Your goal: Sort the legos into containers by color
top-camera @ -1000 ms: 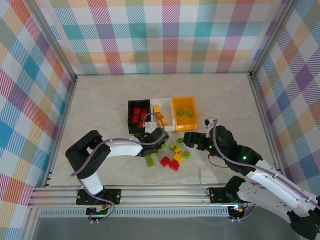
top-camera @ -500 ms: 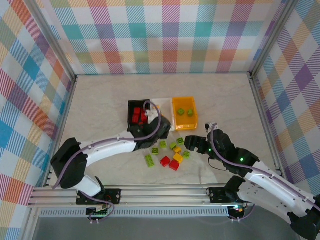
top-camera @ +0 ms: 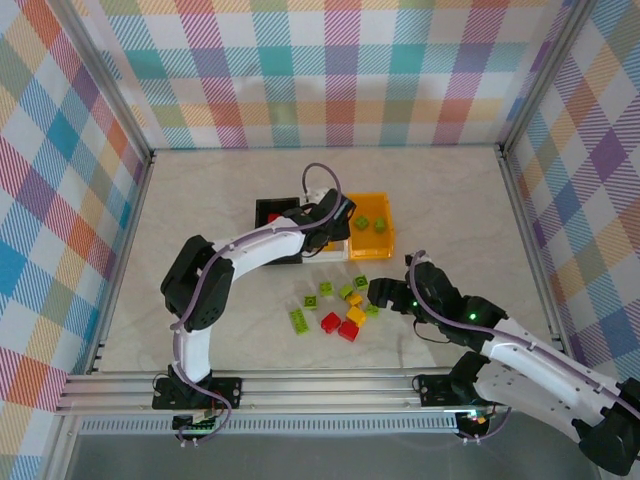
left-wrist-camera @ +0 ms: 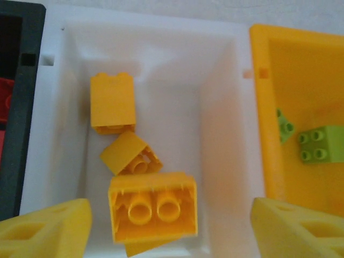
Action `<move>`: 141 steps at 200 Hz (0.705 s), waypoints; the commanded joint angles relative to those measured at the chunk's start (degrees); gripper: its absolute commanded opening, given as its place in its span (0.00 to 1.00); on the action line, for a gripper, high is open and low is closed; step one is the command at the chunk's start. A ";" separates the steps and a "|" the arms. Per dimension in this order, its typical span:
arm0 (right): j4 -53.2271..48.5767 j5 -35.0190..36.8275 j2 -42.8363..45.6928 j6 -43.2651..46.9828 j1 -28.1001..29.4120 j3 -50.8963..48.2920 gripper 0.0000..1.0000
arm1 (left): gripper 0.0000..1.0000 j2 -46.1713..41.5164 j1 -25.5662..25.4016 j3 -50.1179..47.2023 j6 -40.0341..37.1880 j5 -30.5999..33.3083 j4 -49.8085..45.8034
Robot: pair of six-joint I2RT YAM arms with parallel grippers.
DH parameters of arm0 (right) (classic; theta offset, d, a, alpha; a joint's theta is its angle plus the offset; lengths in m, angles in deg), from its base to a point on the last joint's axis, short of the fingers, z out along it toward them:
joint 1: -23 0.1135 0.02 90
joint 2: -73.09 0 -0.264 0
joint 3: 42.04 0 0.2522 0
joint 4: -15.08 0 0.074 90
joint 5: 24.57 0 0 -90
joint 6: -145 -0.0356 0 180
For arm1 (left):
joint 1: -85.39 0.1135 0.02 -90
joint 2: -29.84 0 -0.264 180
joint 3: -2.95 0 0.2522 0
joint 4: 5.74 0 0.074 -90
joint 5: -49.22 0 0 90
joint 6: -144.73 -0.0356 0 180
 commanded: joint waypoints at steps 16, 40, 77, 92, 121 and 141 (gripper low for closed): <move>0.04 -1.72 -2.00 -2.50 0.46 -1.61 0.90 | 0.90 -8.98 -2.31 -0.32 -0.94 -1.81 -1.66; 0.47 -1.79 -6.12 -3.61 0.54 -2.28 0.88 | 1.00 -17.18 -6.28 -5.92 -1.53 -2.14 -0.39; 6.50 -1.81 -13.75 -2.92 1.20 -2.83 0.86 | 1.00 -31.03 -13.54 -21.68 1.52 -0.09 1.67; 9.75 -1.49 -16.21 -0.63 1.22 -1.80 0.86 | 1.00 -36.29 -16.06 -27.98 3.69 1.73 1.45; 11.83 -0.49 -22.56 3.02 0.79 2.99 0.83 | 1.00 -45.17 -18.27 -38.58 8.72 1.76 0.64; 11.73 -0.67 -28.84 3.77 -0.70 7.12 0.80 | 1.00 -51.31 -18.68 -43.55 11.70 3.11 -1.92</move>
